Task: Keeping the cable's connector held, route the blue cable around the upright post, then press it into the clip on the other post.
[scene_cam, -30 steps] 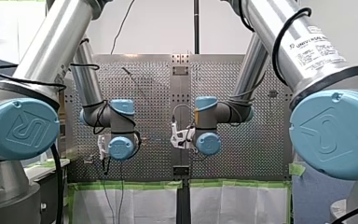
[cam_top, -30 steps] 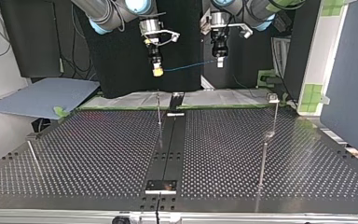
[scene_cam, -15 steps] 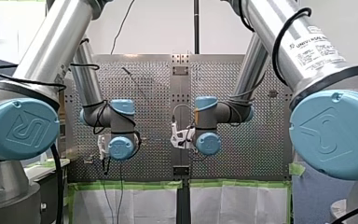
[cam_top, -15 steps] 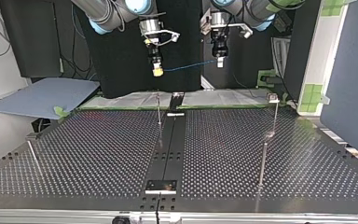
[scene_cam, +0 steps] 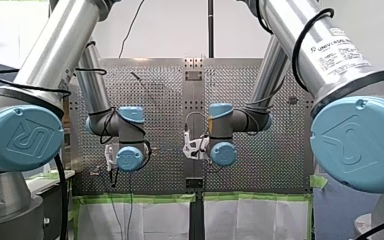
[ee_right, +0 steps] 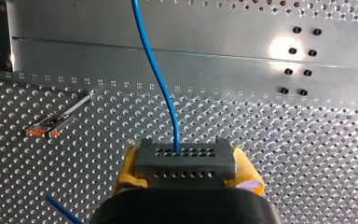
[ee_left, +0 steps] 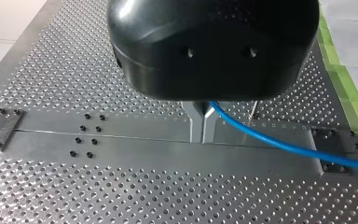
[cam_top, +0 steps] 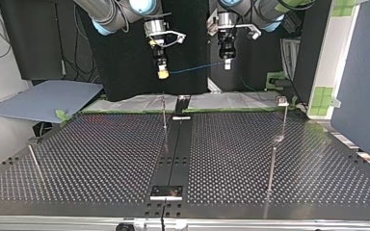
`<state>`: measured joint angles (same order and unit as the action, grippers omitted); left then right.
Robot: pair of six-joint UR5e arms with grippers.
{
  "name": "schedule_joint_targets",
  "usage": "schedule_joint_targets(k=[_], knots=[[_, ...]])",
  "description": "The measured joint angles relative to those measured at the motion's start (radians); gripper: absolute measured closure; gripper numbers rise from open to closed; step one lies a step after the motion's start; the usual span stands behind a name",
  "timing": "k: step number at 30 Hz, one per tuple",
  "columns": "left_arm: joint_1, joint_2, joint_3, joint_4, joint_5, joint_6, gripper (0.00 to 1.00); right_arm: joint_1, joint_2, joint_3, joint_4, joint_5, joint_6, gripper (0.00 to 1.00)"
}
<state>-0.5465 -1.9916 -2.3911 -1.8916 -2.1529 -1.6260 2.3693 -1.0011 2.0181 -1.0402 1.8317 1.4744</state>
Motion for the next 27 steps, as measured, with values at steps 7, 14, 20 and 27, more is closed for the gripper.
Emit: schedule_joint_targets(k=[7,14,20,27], knots=[[0.0,0.0,0.0,0.0,0.0,0.0,1.0,0.0,0.0,0.0,0.0,0.0,0.0,1.0],[0.0,0.0,0.0,0.0,0.0,0.0,1.0,0.0,0.0,0.0,0.0,0.0,0.0,1.0],[0.001,0.003,0.0,0.0,0.0,-0.001,1.0,-0.001,0.001,-0.001,0.001,0.001,-0.001,1.0],[0.002,0.003,0.0,0.0,0.0,-0.002,1.0,-0.004,0.046,-0.004,0.022,0.001,-0.007,1.0]])
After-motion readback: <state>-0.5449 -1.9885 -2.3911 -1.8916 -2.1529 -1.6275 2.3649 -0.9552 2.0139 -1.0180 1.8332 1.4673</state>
